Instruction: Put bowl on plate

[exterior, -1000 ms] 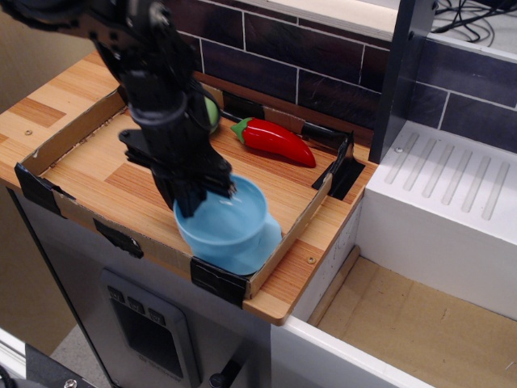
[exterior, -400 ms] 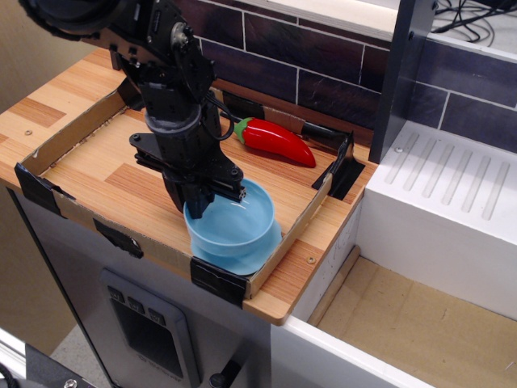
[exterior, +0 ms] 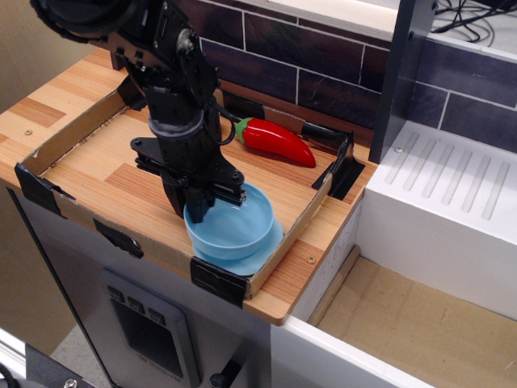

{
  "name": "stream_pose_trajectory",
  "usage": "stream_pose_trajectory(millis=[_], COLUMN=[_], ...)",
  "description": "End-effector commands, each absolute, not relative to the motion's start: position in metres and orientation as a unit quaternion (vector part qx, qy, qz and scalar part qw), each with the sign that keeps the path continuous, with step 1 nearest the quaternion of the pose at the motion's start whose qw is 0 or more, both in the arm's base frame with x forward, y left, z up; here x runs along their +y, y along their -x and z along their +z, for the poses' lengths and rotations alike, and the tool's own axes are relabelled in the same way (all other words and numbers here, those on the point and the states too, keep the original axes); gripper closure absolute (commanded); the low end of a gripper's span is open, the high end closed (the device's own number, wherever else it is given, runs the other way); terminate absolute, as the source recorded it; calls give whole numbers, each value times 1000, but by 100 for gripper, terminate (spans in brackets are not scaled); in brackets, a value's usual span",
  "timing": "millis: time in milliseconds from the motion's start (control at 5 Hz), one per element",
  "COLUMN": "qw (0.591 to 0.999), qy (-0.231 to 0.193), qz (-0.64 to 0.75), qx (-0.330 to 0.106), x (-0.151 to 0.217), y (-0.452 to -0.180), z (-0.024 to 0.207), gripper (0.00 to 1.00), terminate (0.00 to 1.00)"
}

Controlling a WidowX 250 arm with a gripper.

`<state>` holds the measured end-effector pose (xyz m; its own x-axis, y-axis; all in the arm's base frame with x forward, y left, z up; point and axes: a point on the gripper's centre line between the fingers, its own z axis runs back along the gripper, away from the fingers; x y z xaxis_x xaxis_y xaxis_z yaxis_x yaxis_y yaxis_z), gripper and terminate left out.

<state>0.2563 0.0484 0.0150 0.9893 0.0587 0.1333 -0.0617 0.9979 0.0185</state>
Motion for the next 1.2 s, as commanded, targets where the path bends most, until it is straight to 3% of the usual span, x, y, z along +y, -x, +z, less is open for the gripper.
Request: stream_pose_trajectory(millis=[0,400,600,800,1000], qw=[997,994,994,994,994], qy=[7,12,-42,-42,-42], qz=[20,44,40,40,40], qx=[-73,-98,-93,-93,-93], x=[50,71,82,82,82], y=[-258,-259,-263,-263,-263], z=[34,67,75,75,75], gripper=[0,0,0,0,0], terminate=[0,0,0,0,100])
